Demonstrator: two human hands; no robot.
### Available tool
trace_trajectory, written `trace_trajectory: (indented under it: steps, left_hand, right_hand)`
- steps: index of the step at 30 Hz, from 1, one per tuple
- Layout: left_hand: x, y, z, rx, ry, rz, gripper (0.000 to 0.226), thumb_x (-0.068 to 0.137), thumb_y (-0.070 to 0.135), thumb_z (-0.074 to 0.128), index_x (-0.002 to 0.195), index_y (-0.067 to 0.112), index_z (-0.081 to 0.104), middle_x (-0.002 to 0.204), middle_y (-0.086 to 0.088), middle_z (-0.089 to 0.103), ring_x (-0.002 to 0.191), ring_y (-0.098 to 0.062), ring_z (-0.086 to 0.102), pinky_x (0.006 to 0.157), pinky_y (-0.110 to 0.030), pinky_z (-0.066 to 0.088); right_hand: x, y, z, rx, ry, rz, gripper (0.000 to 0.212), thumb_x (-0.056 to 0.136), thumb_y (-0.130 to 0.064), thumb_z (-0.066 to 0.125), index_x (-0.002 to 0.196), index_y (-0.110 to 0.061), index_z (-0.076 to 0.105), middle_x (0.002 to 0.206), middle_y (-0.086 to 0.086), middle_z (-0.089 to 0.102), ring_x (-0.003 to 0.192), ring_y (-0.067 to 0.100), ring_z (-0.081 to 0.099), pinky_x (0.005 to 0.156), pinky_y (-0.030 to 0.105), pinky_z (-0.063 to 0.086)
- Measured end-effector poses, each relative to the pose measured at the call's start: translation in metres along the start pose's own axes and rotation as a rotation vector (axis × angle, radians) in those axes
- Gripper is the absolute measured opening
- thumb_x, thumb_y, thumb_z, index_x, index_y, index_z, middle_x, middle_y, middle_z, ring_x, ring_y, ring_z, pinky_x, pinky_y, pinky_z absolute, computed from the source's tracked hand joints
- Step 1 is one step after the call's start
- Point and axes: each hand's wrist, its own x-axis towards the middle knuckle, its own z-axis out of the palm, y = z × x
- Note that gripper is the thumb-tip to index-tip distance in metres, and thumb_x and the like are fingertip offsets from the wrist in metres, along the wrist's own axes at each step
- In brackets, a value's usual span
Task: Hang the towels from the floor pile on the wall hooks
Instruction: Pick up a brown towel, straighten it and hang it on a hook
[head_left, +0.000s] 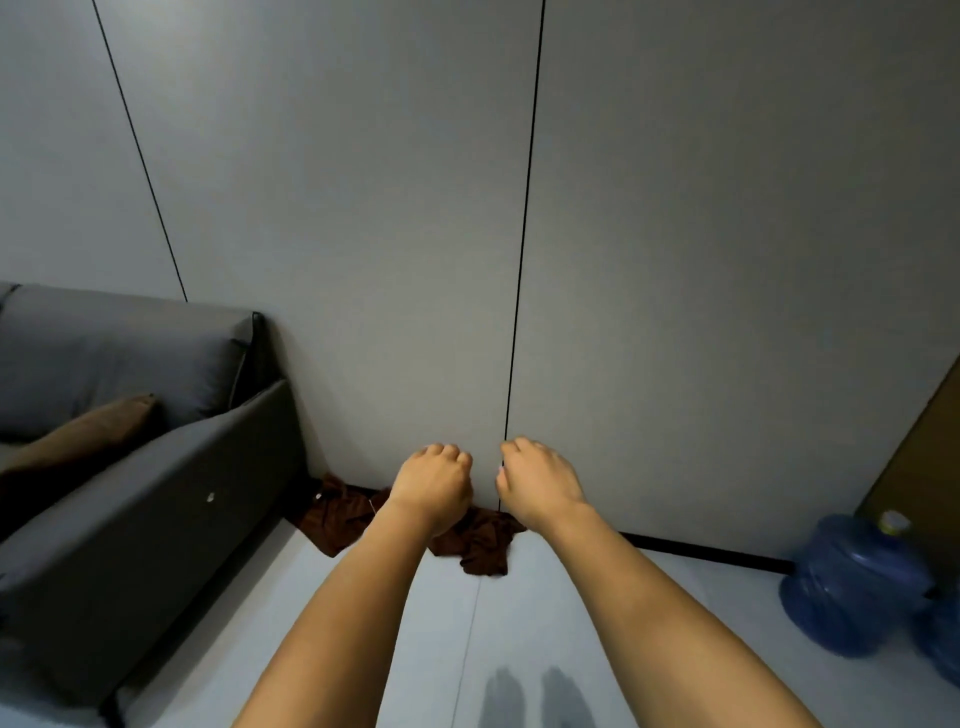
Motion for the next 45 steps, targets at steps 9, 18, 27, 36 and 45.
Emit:
trace_trajectory:
  steps: [9,18,27,36,45]
  left_hand:
    - [0.137,-0.072,0.059,0.029,-0.002,0.01,0.034,0.1,0.025,0.033,0.125,0.007,0.046,0.129,-0.01,0.049,0.123,-0.027,0.043,0.101,-0.031,0.03]
    - [0.256,-0.143,0.099,-0.05,-0.049,-0.072,0.035,0.1,0.03,0.033,0.122,0.007,0.048,0.127,-0.01,0.051,0.121,-0.026,0.044,0.098,-0.031,0.033]
    - [0.339,-0.202,0.188,-0.036,-0.18,0.005,0.036,0.1,0.03,0.034,0.124,0.006,0.047,0.128,-0.011,0.05,0.122,-0.028,0.043,0.099,-0.032,0.032]
    - [0.421,-0.272,0.286,-0.061,-0.241,0.106,0.034,0.1,0.026,0.034,0.122,0.005,0.049,0.125,-0.013,0.052,0.119,-0.03,0.045,0.098,-0.032,0.032]
    - [0.465,-0.288,0.391,-0.053,-0.273,0.272,0.035,0.1,0.024,0.031,0.12,0.004,0.05,0.123,-0.013,0.053,0.115,-0.031,0.047,0.099,-0.034,0.03]
  right_hand:
    - [0.159,0.023,0.067,-0.01,0.035,-0.104,0.039,0.098,-0.02,0.037,0.135,-0.009,0.04,0.137,0.008,0.044,0.127,0.022,0.04,0.106,0.028,0.027]
    - [0.309,0.04,0.104,0.02,0.028,-0.103,0.035,0.097,-0.019,0.037,0.129,-0.007,0.045,0.13,0.009,0.049,0.122,0.023,0.044,0.102,0.029,0.031]
    - [0.393,0.054,0.191,-0.02,-0.118,-0.039,0.037,0.095,-0.016,0.038,0.131,-0.006,0.044,0.131,0.01,0.049,0.122,0.025,0.044,0.101,0.029,0.031]
    - [0.475,0.048,0.283,0.038,-0.192,0.051,0.034,0.095,-0.012,0.037,0.127,-0.004,0.048,0.127,0.011,0.051,0.117,0.026,0.046,0.096,0.029,0.033]
    - [0.51,0.084,0.372,0.036,-0.252,0.066,0.03,0.088,-0.005,0.048,0.115,0.004,0.057,0.114,0.02,0.059,0.108,0.036,0.054,0.095,0.038,0.04]
